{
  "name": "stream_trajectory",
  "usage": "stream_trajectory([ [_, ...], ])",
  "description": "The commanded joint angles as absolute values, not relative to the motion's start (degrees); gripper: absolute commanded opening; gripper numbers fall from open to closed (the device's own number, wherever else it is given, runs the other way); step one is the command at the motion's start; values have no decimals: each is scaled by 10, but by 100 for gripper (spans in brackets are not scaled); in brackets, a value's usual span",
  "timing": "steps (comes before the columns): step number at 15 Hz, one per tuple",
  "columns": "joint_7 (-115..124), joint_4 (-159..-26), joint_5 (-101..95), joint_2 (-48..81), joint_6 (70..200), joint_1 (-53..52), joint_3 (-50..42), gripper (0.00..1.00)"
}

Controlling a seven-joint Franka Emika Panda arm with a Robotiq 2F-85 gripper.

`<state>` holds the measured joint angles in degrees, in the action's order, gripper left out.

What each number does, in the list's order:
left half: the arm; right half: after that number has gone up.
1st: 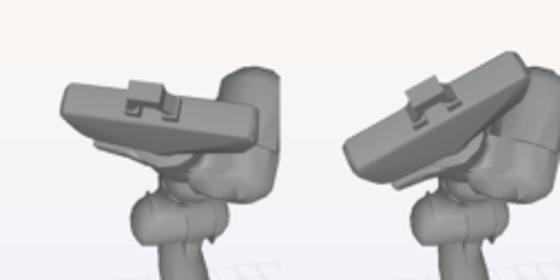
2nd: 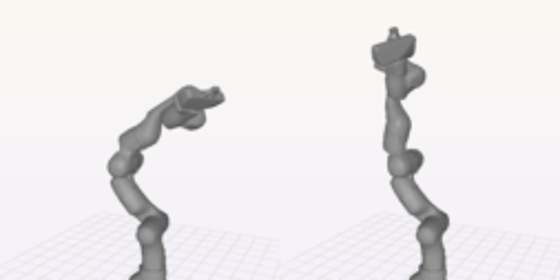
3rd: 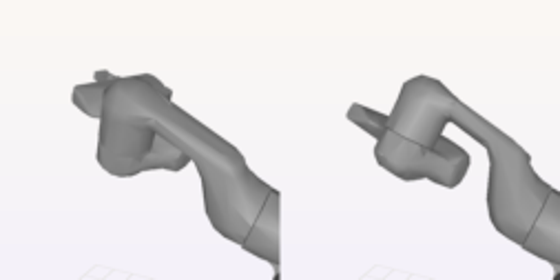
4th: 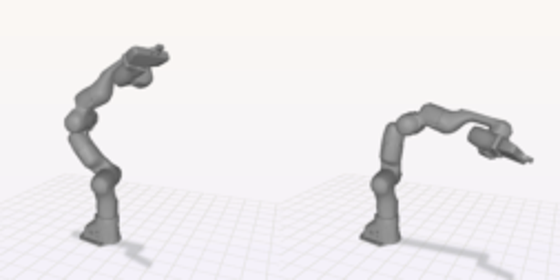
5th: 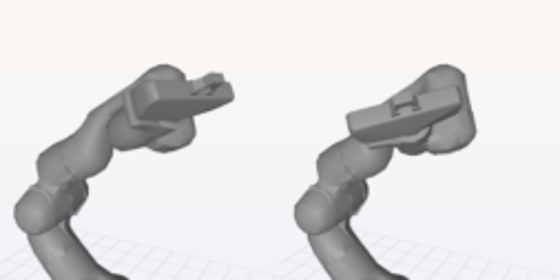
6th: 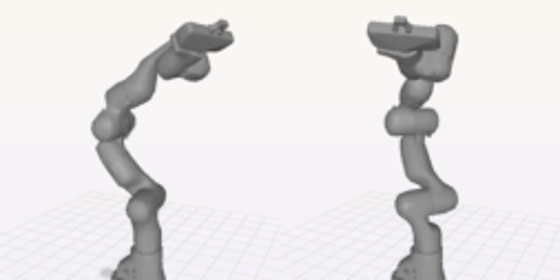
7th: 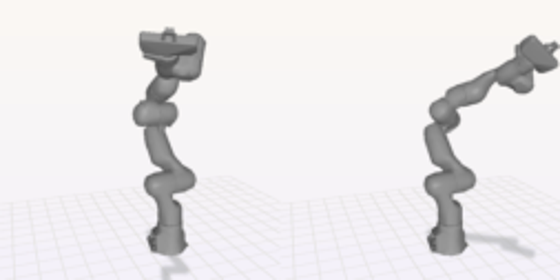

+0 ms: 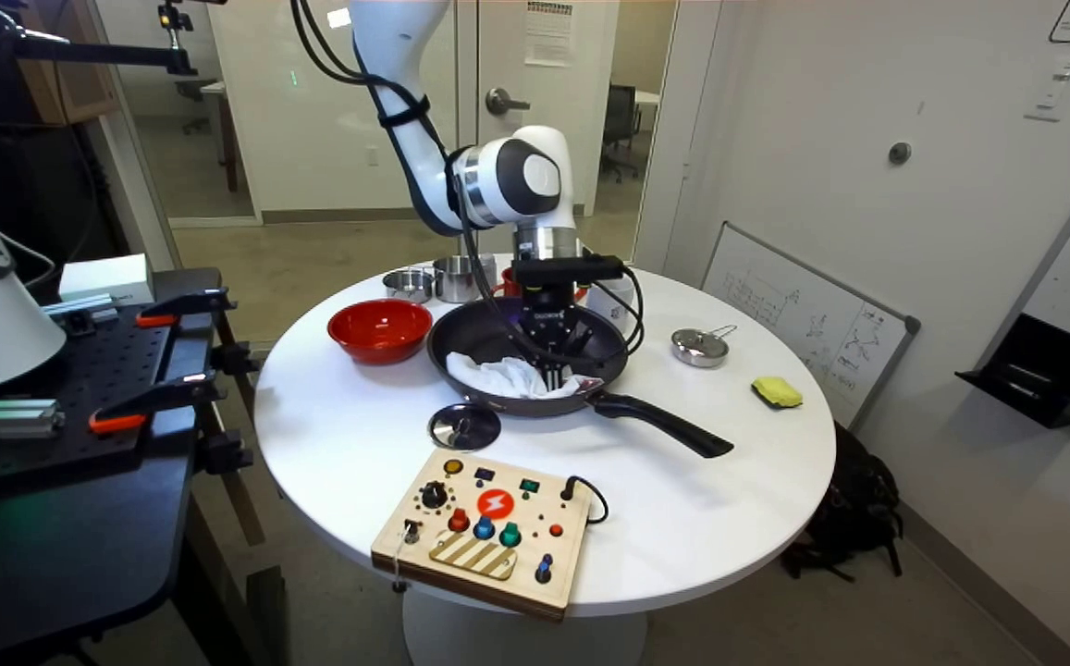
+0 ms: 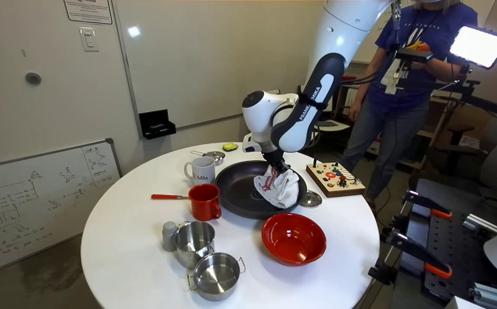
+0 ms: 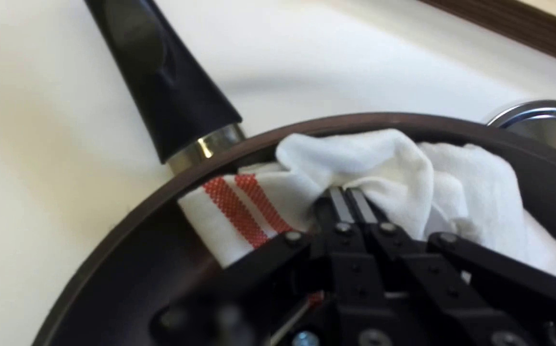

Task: Use the towel to wipe the pan

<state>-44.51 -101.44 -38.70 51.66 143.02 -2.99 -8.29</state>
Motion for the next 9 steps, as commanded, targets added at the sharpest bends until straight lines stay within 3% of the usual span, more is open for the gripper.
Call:
stream_trajectory([
  [1,-469,-1094,-406,451,1386,-18,-54,4],
  [9,-650,-1057,-348,454,1283,24,39,4],
])
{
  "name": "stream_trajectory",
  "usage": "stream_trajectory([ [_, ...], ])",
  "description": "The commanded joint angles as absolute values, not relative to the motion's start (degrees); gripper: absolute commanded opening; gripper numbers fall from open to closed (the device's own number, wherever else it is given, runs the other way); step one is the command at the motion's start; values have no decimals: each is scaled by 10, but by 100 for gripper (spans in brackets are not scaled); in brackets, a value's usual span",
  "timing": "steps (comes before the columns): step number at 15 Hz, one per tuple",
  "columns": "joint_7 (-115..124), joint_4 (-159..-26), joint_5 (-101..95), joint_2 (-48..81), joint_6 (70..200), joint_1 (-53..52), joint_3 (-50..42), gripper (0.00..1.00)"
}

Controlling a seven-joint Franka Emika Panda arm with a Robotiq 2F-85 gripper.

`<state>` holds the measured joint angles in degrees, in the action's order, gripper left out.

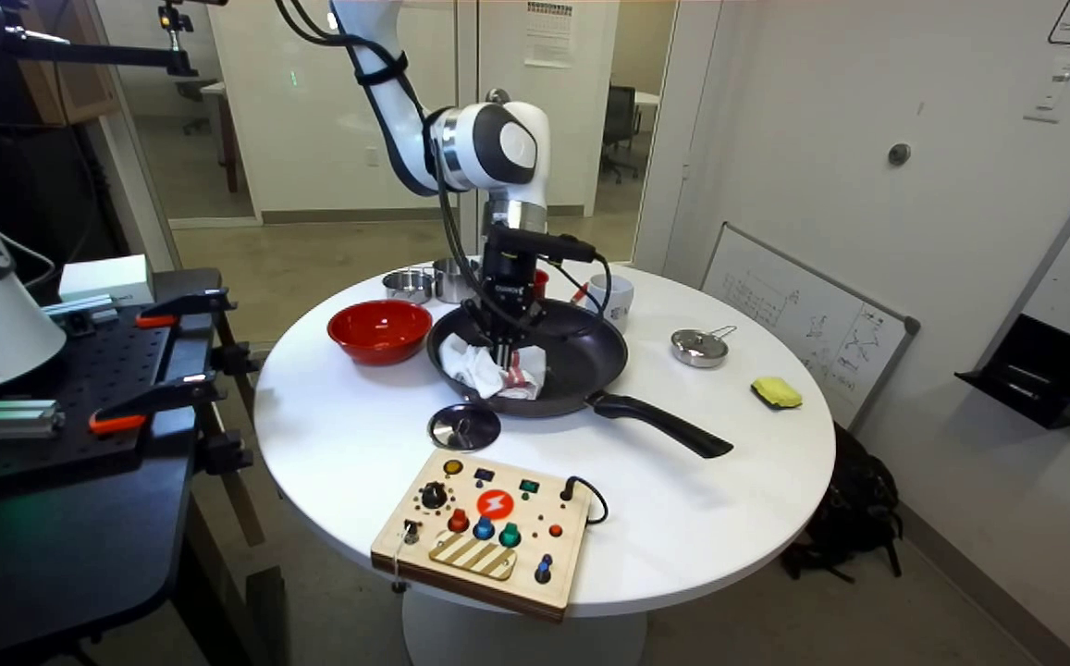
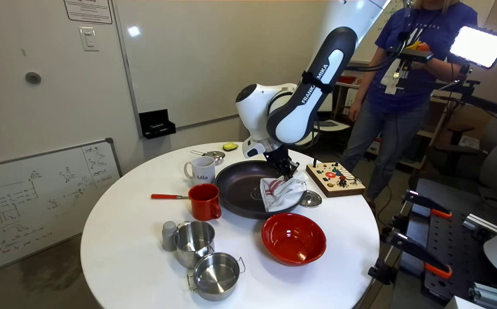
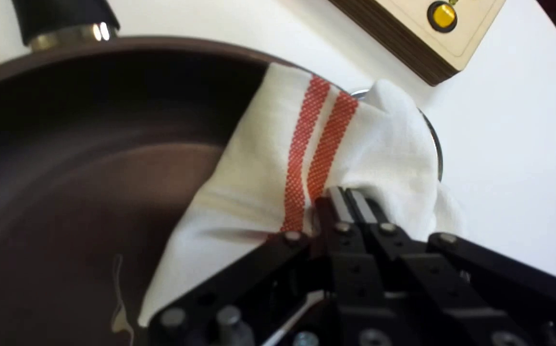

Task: Use the towel to wipe the pan

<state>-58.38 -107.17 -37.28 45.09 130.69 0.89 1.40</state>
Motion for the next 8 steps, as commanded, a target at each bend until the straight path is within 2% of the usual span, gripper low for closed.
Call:
stream_trajectory([
  [1,-672,-1053,-342,457,1284,27,45,4],
  [8,-769,-993,-267,498,1251,20,58,3],
])
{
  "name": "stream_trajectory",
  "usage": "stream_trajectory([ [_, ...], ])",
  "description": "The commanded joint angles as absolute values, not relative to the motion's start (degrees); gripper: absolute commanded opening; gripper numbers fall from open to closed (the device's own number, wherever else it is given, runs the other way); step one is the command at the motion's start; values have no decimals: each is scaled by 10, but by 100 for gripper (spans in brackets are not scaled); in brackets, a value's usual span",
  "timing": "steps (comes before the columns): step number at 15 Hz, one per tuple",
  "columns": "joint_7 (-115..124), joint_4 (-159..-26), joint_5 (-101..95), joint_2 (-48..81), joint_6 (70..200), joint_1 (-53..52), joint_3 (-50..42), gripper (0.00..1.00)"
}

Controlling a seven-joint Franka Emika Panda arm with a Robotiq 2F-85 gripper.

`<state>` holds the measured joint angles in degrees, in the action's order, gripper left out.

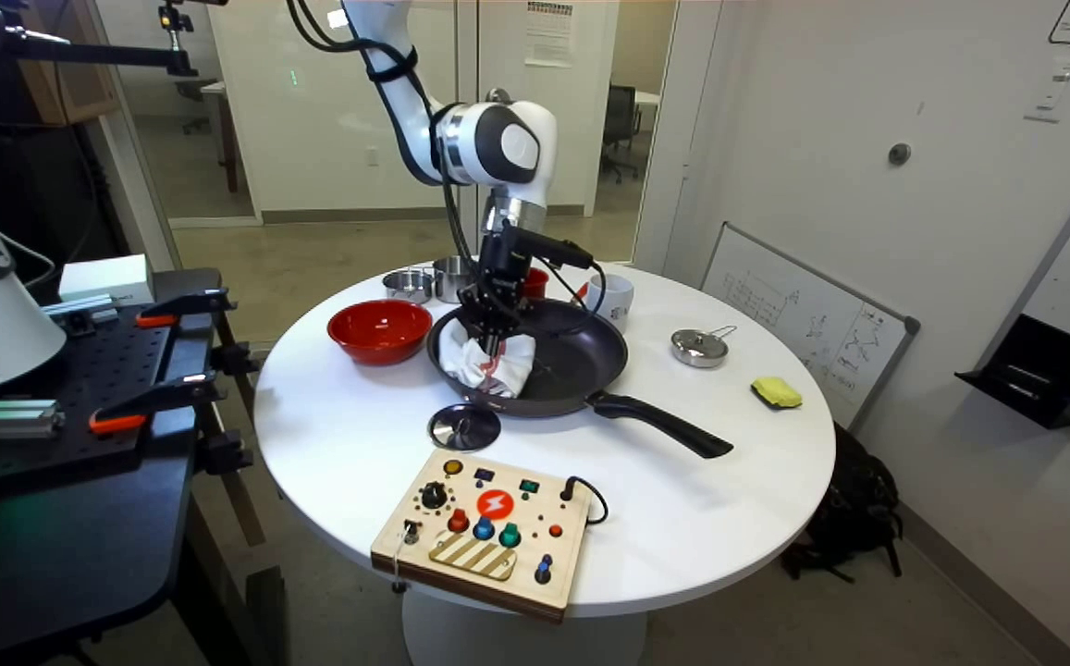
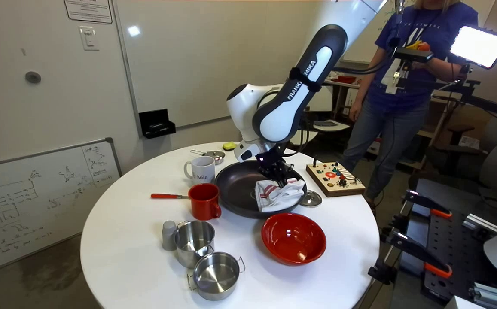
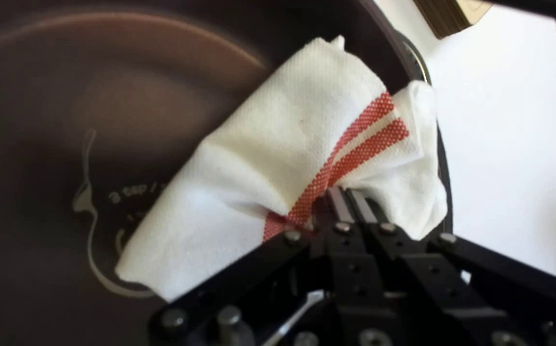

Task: Use the towel to wipe the pan

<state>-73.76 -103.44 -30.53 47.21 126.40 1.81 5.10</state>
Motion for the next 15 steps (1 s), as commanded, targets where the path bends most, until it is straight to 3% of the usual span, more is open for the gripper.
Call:
stream_trajectory([
  [1,-778,-984,-254,501,1249,22,60,3],
  [15,-734,-893,-134,544,1234,3,74,4],
])
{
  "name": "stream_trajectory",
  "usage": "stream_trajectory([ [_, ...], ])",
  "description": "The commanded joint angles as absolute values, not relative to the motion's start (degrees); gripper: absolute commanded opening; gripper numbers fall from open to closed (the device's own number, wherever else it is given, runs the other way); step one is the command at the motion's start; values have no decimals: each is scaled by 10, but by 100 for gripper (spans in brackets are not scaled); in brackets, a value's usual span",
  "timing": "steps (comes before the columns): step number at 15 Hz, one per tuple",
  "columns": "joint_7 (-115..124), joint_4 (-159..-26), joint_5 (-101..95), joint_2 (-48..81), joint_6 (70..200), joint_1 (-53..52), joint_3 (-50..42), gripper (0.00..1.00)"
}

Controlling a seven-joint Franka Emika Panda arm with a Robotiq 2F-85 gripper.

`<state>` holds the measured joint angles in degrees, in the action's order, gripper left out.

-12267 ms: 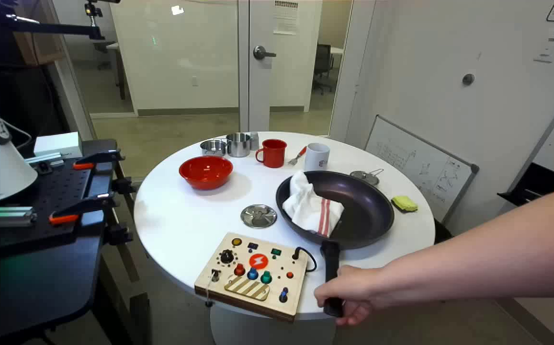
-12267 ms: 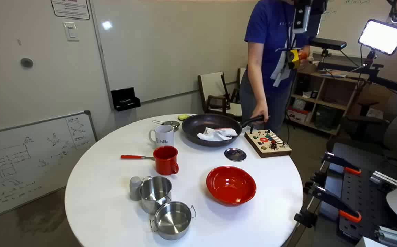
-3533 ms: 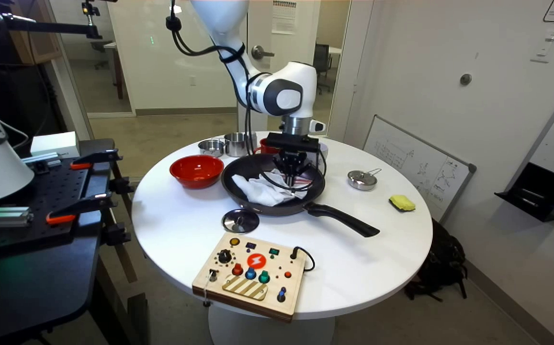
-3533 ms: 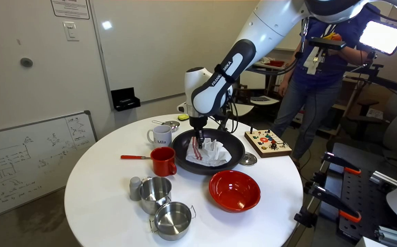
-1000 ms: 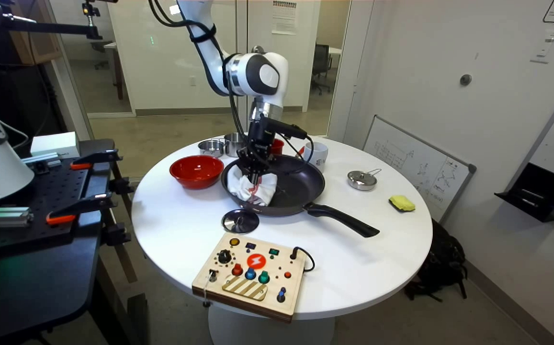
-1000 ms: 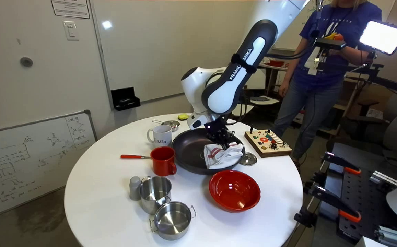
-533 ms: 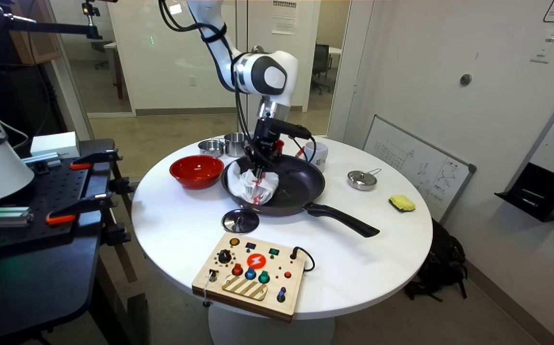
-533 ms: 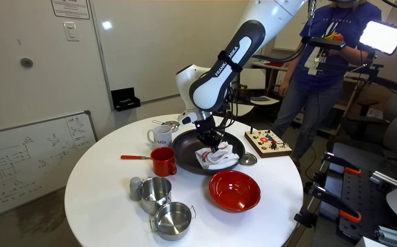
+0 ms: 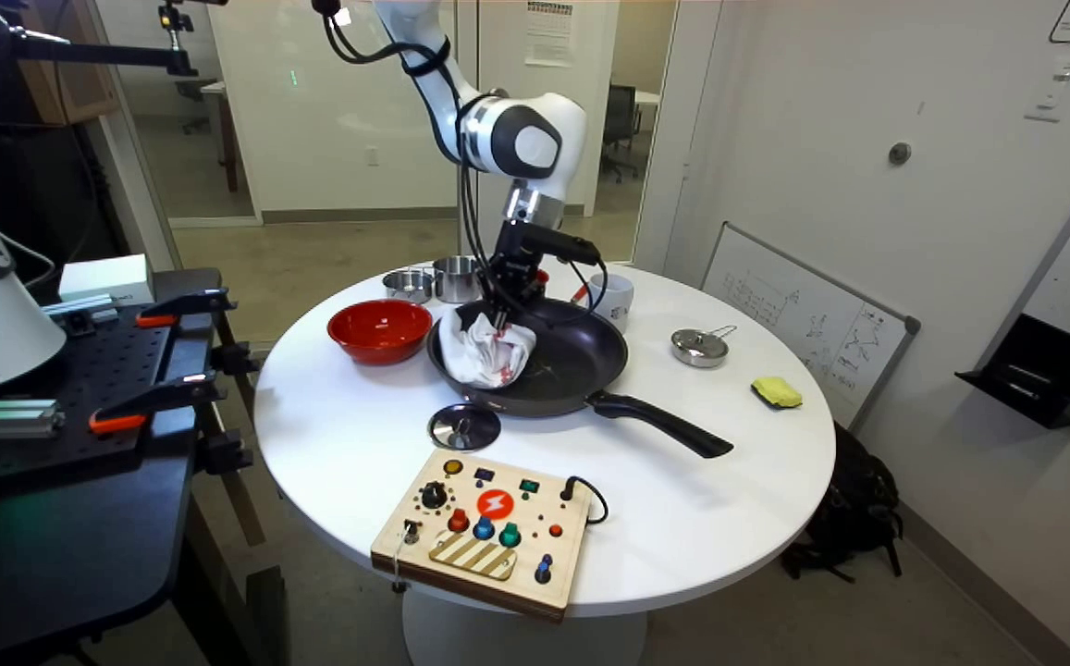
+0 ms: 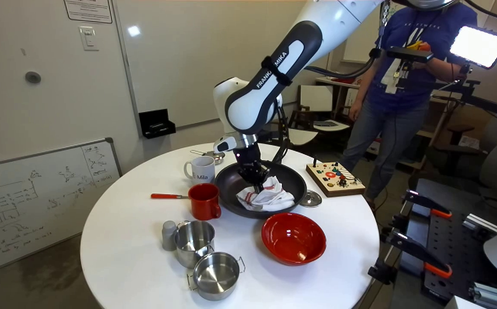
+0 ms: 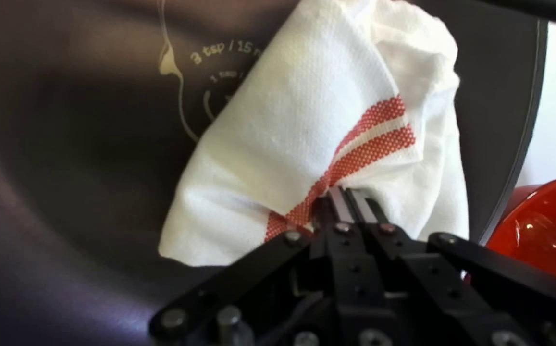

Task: Use the towel to wipe the pan

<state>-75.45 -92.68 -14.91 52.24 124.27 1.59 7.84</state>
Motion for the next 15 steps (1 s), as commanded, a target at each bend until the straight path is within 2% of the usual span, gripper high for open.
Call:
stream_trajectory([
  [1,-709,-880,-133,555,1255,-2,69,4],
  [8,-525,-738,-143,662,1329,-25,29,3],
  [15,-351,-698,-181,693,1425,-45,-37,3],
])
